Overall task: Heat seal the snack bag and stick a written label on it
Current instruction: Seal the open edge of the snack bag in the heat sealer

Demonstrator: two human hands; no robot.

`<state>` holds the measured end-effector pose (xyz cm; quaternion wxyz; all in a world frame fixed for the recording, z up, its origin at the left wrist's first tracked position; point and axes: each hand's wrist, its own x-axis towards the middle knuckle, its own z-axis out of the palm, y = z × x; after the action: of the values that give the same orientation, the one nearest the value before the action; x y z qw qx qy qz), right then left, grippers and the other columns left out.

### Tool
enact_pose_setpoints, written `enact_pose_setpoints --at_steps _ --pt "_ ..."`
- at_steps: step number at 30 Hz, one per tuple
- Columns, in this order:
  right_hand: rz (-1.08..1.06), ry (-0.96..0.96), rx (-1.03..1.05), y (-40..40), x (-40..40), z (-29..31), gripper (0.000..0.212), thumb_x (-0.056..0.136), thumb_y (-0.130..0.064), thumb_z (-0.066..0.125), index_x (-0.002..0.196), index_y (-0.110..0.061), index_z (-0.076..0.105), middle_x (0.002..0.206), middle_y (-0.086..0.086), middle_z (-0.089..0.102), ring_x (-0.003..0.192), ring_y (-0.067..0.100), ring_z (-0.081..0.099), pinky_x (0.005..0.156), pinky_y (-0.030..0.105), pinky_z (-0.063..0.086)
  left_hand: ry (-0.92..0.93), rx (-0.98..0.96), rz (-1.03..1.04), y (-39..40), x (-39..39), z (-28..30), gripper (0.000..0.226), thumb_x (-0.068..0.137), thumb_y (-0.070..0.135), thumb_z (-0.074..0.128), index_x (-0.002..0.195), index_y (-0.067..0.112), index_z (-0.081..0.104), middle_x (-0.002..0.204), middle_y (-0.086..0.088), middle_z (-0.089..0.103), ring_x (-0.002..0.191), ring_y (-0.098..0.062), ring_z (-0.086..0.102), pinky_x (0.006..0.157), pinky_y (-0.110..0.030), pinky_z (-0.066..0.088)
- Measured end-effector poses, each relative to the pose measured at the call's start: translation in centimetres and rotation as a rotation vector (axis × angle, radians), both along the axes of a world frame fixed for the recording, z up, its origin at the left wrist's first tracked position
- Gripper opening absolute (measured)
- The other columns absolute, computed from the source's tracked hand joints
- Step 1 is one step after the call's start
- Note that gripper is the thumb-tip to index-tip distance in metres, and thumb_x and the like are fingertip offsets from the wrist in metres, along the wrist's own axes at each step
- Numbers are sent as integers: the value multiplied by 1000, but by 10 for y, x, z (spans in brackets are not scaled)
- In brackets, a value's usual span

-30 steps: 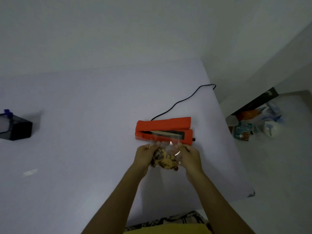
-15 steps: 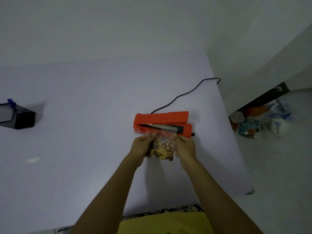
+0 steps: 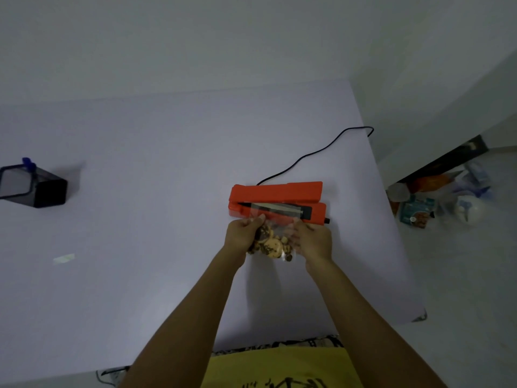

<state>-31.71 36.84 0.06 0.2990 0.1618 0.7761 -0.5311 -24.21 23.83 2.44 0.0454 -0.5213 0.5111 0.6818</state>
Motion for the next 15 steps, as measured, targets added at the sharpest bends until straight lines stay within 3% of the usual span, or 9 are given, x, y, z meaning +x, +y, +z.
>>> enact_pose_setpoints --at_steps 9,15 --pt "9 19 31 0 -1 0 23 85 -34 65 79 -14 74 78 9 76 73 26 73 76 49 60 22 6 24 2 -2 1 26 87 31 67 73 9 62 67 -3 62 51 -11 55 34 -12 38" --pt "85 54 94 3 -6 6 36 88 -43 59 70 -14 72 72 9 75 68 26 73 70 48 61 23 32 48 2 -3 1 26 86 32 67 79 8 63 73 -5 66 59 -14 60 36 -13 44"
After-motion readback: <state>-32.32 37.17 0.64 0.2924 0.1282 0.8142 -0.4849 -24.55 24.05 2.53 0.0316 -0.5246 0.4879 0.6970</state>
